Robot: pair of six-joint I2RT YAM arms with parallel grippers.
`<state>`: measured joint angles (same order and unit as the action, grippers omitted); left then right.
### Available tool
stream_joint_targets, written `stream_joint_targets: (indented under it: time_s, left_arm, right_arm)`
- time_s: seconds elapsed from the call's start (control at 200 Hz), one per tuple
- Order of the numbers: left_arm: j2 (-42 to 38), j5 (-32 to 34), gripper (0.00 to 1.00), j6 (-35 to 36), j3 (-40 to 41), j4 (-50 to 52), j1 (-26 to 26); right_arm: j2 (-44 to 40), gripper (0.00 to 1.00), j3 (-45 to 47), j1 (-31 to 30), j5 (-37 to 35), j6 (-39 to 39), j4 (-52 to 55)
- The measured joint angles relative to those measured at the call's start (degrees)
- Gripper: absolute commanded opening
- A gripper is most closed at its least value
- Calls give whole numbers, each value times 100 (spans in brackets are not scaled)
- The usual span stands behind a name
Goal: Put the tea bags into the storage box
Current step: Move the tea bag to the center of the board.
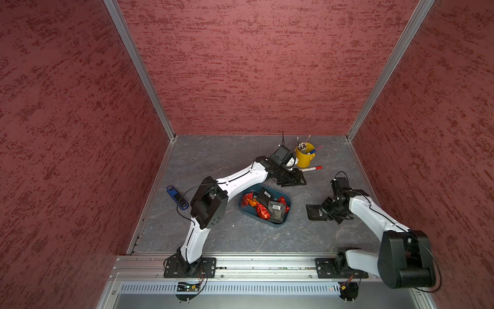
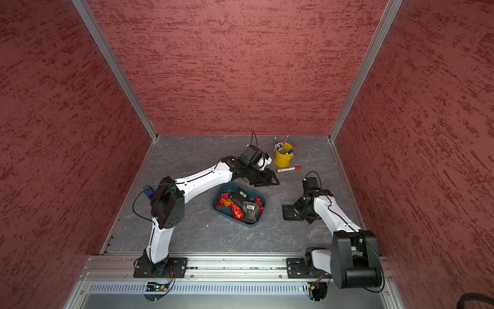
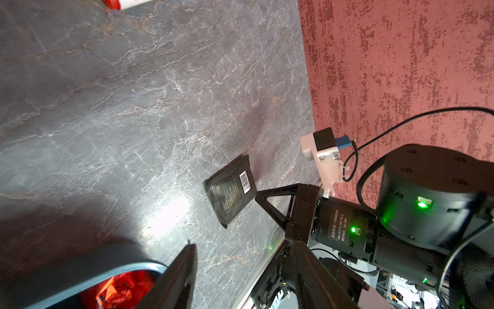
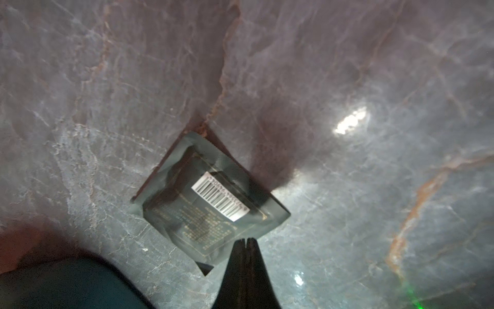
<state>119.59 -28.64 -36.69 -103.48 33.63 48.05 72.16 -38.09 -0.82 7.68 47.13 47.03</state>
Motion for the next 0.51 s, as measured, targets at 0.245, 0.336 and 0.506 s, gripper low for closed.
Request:
stream_joint_targets:
  time_s: [0.245, 0.336, 0.506]
  left_arm:
    - [363, -105, 60, -17, -286, -11, 61]
    - [398, -114, 60, -63, -299, -26, 83]
    - [505, -136, 60, -144, -326, -92, 144]
  right_arm:
    - [101, 0, 74, 61, -17, 0, -109]
    - [160, 0, 155, 94, -20, 0, -181]
    - [376, 0, 197, 155, -13, -4, -345]
